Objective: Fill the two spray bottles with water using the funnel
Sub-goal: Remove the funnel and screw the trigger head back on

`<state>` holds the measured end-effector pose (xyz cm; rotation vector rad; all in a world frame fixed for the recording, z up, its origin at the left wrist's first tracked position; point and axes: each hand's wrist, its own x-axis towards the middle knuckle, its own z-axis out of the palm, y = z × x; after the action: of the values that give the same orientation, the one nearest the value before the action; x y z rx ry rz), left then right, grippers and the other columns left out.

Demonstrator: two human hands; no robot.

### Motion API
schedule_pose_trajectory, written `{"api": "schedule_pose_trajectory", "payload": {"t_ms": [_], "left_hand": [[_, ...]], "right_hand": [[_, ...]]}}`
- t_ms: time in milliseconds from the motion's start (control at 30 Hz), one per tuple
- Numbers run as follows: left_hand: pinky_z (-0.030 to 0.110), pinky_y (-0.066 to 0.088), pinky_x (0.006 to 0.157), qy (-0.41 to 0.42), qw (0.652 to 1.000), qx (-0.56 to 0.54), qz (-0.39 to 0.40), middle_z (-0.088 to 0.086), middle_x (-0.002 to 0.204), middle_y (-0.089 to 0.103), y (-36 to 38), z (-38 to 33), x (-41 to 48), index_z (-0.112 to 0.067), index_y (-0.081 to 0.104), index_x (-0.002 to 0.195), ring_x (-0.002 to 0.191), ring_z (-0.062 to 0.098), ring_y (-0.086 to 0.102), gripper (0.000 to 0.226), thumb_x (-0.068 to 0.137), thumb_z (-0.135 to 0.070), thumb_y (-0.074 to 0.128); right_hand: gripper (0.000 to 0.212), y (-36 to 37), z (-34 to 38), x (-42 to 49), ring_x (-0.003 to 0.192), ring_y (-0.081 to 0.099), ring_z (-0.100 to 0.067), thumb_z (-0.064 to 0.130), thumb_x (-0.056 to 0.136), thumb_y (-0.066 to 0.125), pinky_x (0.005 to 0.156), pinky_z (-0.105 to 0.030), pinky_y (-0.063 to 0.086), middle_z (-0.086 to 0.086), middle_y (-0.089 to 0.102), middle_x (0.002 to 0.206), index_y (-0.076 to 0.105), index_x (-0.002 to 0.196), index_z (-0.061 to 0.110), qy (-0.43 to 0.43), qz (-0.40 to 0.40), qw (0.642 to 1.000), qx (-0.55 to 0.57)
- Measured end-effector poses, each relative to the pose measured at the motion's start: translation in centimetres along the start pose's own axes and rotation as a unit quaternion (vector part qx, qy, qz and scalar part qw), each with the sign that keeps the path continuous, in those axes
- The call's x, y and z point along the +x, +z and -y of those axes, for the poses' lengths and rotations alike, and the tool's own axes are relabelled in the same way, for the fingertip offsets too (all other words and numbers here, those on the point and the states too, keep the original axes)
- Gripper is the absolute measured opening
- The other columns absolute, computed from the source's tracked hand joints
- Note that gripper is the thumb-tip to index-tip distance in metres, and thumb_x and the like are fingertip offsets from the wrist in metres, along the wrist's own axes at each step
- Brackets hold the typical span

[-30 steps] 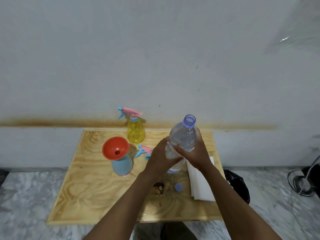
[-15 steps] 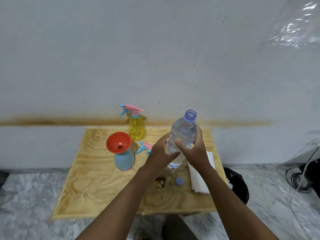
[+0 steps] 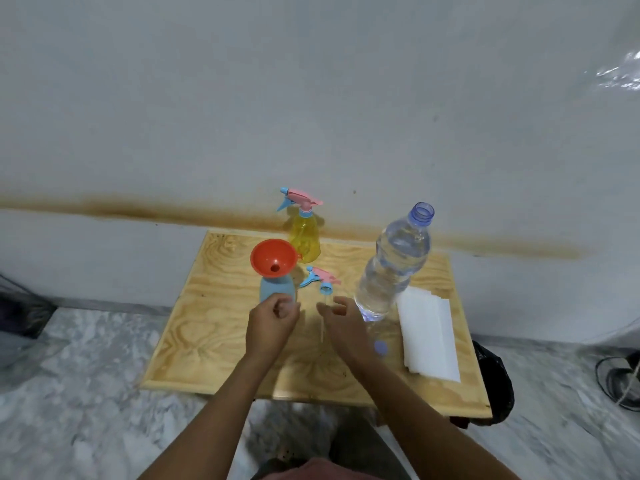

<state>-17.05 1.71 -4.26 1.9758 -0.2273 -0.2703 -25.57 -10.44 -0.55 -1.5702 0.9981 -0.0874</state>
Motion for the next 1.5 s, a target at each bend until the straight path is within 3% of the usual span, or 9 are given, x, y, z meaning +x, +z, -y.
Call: {"api": "schedule_pose_trajectory", "payload": {"t_ms": [100,267,467,633,933,1100,1233,1333,1500], "left_hand": [[0.027,0.048,0.07,-0.002,0.998,0.014,-0.063,-0.002,0.097,0.067,-1.3,-0.1,0.9,-0.019,0.065,0.1,0.09,0.02,0.064,0.025,0.08,-0.023,0.08],[0.028,0.041,0.081,-0.008,0.999,0.02,-0.036,0.005,0.121,0.055,-1.5,-0.8,3.7,-0.008,0.054,0.131,0.107,0.018,0.054,0.063,0.079,-0.029,0.083],[0.024,0.05,0.067,0.005,0.998,-0.047,-0.042,-0.007,0.101,0.067,-1.4,-0.6,4.5,-0.03,0.063,0.112,0.091,0.002,0.063,0.044,0.079,-0.058,0.073],[0.007,0.04,0.061,0.034,0.997,-0.017,-0.064,-0.009,0.084,0.066,-1.2,-0.5,4.8,-0.02,0.068,0.101,0.078,0.005,0.06,0.023,0.085,-0.034,0.077],[0.003,0.039,0.062,0.067,0.995,0.004,-0.071,-0.005,0.086,0.062,-1.3,-0.6,4.7,-0.024,0.064,0.094,0.074,-0.003,0.057,0.02,0.083,-0.024,0.081],[0.018,0.048,0.07,0.071,0.995,0.005,-0.076,0.0,0.101,0.07,-1.0,0.2,5.0,-0.012,0.071,0.111,0.087,0.012,0.062,0.035,0.082,-0.028,0.081],[0.038,0.056,0.08,0.065,0.995,-0.009,-0.069,0.001,0.108,0.069,-1.0,0.2,5.0,-0.012,0.069,0.118,0.096,0.015,0.062,0.038,0.083,-0.023,0.08],[0.041,0.057,0.082,0.054,0.997,-0.02,-0.06,-0.001,0.11,0.069,-1.0,0.4,5.2,-0.015,0.069,0.119,0.097,0.014,0.064,0.041,0.082,-0.028,0.081],[0.038,0.057,0.089,0.0,0.997,-0.073,-0.034,-0.007,0.117,0.067,-1.1,0.5,5.2,-0.024,0.067,0.121,0.106,0.009,0.063,0.04,0.084,-0.033,0.079]], "right_hand": [[0.041,1.5,2.9,0.5,0.089,0.061,-0.01,0.039,0.087,0.065,0.086,-0.033,0.051,0.01,0.063,0.096,0.061,0.122,0.018,-0.076,0.026,0.997,-0.02],[0.042,2.7,7.4,2.4,0.099,0.061,-0.015,0.039,0.092,0.062,0.081,-0.029,0.044,-0.001,0.065,0.107,0.058,0.128,0.017,-0.134,0.032,0.989,-0.059],[0.048,3.8,9.6,4.8,0.1,0.067,-0.024,0.046,0.085,0.063,0.088,-0.039,0.054,-0.006,0.071,0.11,0.065,0.118,0.011,-0.113,0.046,0.984,-0.133],[0.019,3.8,9.6,5.7,0.056,0.069,-0.012,0.022,0.09,0.061,0.058,-0.032,0.056,-0.008,0.073,0.079,0.07,0.088,0.005,-0.125,0.065,0.98,-0.143],[0.021,2.5,9.7,6.3,0.052,0.066,-0.014,0.012,0.09,0.057,0.057,-0.034,0.058,-0.01,0.072,0.064,0.073,0.082,0.001,-0.167,0.06,0.975,-0.136],[0.021,2.1,9.5,6.0,0.046,0.062,-0.006,0.014,0.091,0.057,0.05,-0.022,0.047,-0.007,0.07,0.062,0.073,0.083,0.002,-0.164,0.054,0.977,-0.127],[0.023,1.3,9.5,5.4,0.053,0.067,-0.016,0.021,0.096,0.061,0.055,-0.031,0.054,-0.011,0.071,0.071,0.074,0.092,0.003,-0.161,0.074,0.983,-0.052],[0.02,-0.1,9.1,4.8,0.057,0.068,-0.02,0.022,0.097,0.061,0.06,-0.033,0.056,-0.015,0.074,0.076,0.074,0.103,0.007,-0.206,0.073,0.974,-0.056],[0.023,-3.1,5.6,3.4,0.074,0.072,-0.01,0.018,0.089,0.073,0.071,-0.021,0.058,0.005,0.074,0.088,0.075,0.111,0.012,-0.24,-0.021,0.967,-0.083]]}}
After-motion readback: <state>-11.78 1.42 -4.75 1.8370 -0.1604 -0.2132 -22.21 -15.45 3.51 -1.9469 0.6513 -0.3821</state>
